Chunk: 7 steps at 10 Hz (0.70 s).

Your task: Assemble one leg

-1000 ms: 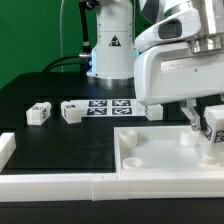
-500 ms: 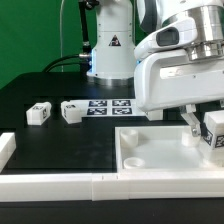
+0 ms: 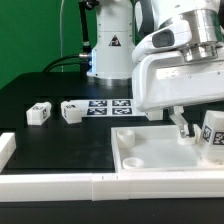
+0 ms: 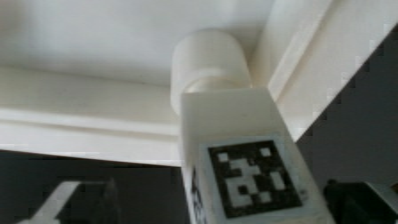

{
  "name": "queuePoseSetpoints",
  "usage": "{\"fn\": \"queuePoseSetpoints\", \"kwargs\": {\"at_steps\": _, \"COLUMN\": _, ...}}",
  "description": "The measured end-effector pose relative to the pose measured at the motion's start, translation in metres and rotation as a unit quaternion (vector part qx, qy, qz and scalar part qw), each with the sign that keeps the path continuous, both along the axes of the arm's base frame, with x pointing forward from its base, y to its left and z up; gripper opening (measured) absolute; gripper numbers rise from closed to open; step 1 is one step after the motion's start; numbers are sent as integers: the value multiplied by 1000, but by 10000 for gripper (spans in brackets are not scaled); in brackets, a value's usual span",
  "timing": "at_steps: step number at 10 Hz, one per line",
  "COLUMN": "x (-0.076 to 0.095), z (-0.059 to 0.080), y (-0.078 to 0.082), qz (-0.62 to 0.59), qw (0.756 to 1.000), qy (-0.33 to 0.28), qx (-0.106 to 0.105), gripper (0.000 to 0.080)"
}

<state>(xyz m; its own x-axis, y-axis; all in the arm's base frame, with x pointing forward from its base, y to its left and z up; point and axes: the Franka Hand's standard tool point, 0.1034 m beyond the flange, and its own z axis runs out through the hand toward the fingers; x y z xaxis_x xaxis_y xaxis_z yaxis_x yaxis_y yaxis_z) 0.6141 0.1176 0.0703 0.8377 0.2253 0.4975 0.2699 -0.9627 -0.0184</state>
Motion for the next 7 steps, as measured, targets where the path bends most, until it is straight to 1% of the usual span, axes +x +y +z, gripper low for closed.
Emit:
{"fn": "queuePoseSetpoints", "kwargs": {"at_steps": 1, "x": 0, "z": 0, "y": 0, "qz": 0, "qw": 1000, "qy": 0, "qx": 0, "gripper": 628}}
{"fn": "queuePoseSetpoints", "kwargs": {"at_steps": 2, "x": 0, "z": 0, "y": 0, "qz": 0, "qw": 1000, "qy": 0, "qx": 0, "gripper": 645}}
{"fn": "queuePoseSetpoints", "kwargs": {"at_steps": 7, "x": 0, "z": 2, "y": 1, "qz": -1, "qw": 1000, "qy": -1, "qx": 1, "gripper": 649}}
